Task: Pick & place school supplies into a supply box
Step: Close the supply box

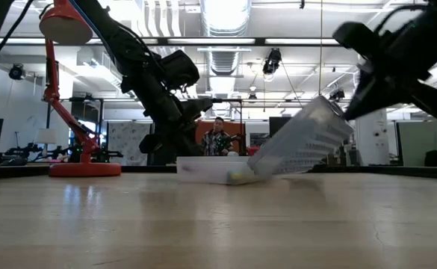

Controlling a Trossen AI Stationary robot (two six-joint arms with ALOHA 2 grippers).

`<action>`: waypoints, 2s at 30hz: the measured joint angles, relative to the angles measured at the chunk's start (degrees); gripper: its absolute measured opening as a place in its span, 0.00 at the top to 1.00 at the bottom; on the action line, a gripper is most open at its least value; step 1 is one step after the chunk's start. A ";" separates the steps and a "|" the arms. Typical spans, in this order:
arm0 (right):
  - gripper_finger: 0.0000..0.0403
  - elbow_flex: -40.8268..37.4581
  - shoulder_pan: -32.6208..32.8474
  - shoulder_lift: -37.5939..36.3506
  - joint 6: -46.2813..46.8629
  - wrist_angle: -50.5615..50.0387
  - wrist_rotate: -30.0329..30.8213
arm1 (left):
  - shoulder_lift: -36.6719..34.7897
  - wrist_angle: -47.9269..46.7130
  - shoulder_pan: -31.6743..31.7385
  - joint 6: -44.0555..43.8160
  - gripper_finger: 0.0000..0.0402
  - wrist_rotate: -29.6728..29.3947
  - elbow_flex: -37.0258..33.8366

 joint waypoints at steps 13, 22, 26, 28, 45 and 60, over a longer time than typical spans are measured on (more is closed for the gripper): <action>0.98 10.90 -12.43 0.89 -28.46 7.96 -0.45 | 0.00 1.13 -5.87 -0.01 1.00 -0.08 -0.14; 0.98 11.66 -18.87 5.37 -39.20 15.46 -8.47 | 0.00 2.23 -9.14 -2.22 1.00 -0.75 -0.45; 0.98 14.59 -15.09 2.05 -28.04 -9.27 -8.32 | 0.00 1.19 -8.98 -2.59 1.00 -1.34 -0.88; 0.98 14.65 -12.13 0.12 -17.08 -24.34 -8.31 | 0.00 0.96 -9.01 -2.59 1.00 -1.90 -1.14; 0.98 -15.76 -0.03 -7.01 20.52 -3.62 -21.59 | 0.00 0.92 -8.85 -1.04 1.00 -2.37 -1.19; 0.98 -17.89 -3.38 -2.84 12.28 14.83 -8.18 | 0.00 0.86 -8.85 -1.55 1.00 -2.15 -2.59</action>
